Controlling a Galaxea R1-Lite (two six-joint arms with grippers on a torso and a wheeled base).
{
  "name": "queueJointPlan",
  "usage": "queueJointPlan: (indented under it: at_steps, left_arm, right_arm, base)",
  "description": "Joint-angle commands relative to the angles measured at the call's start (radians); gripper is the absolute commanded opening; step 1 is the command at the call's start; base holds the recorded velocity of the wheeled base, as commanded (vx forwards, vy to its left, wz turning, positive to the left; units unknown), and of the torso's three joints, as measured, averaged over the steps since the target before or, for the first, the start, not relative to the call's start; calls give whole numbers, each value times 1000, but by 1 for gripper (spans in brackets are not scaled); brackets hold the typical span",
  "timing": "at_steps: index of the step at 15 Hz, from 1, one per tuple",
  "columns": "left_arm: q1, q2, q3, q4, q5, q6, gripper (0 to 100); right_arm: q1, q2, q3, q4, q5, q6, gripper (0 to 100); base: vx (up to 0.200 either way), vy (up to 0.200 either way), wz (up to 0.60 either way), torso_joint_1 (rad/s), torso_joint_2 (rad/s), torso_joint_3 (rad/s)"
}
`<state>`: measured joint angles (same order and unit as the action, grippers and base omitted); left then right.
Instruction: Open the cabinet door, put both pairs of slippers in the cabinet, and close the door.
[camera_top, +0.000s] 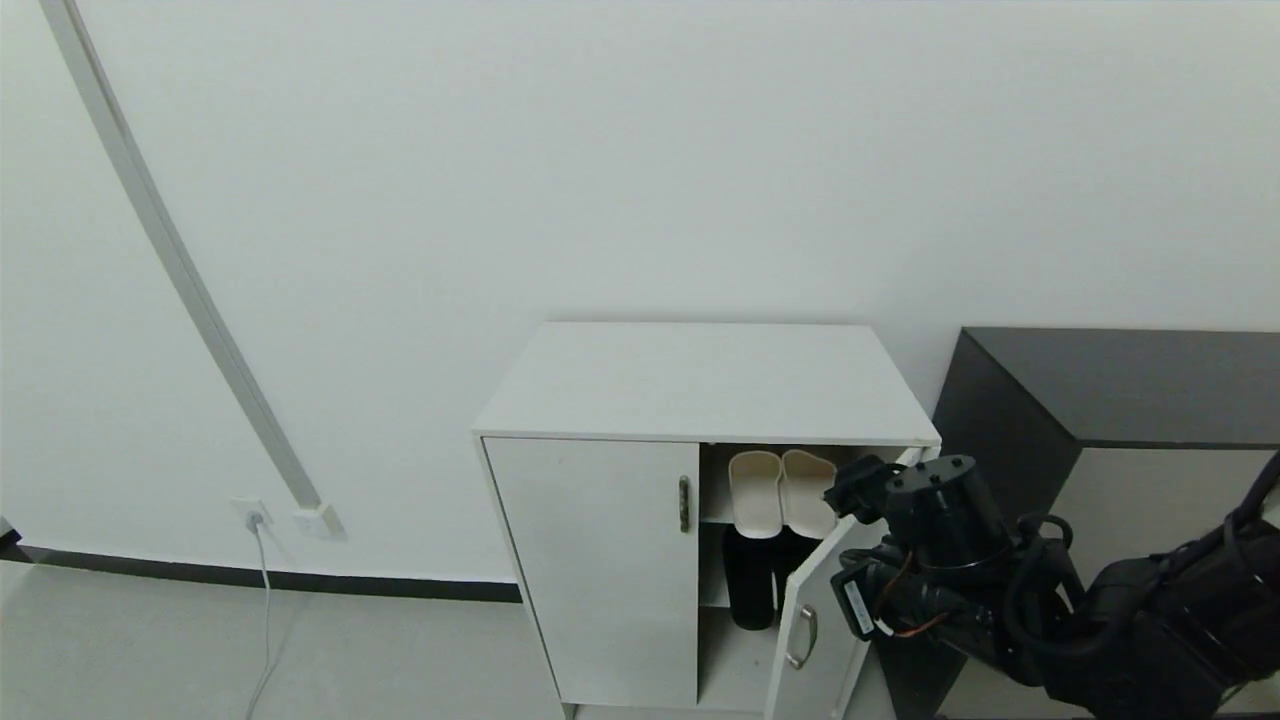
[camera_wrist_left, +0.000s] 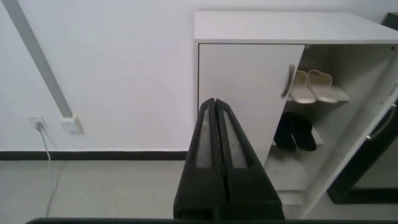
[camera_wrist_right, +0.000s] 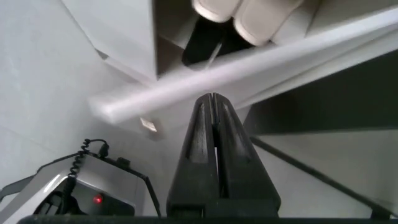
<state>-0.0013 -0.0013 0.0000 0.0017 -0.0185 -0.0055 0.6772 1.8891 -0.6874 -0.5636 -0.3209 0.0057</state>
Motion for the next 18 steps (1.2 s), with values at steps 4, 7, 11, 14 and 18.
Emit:
queueJointPlan:
  at_steps: [4,7,11,14,18]
  left_arm:
    - [0,1,0,0,0,-4,0]
    - [0,1,0,0,0,-4,0]
    - [0,1,0,0,2,-4,0]
    - [0,1,0,0,6,-4,0]
    - [0,1,0,0,6,-4,0]
  right_arm:
    - [2,61,-15,-22,0,8,0]
    - [1,154,-37,-151,-3,14,0]
    - [-18,278,-101,-303,-4,62,0]
    - [-33,334,-161,-331,-4,68,0]
    - [-33,401,-239,-335,-7,82,0]
  base:
    - [0,0,0,0,0,0]
    - [0,0,0,0,0,0]
    - [0,0,0,0,0,0]
    - [0,0,0,0,0,0]
    - [0,0,0,0,0,0]
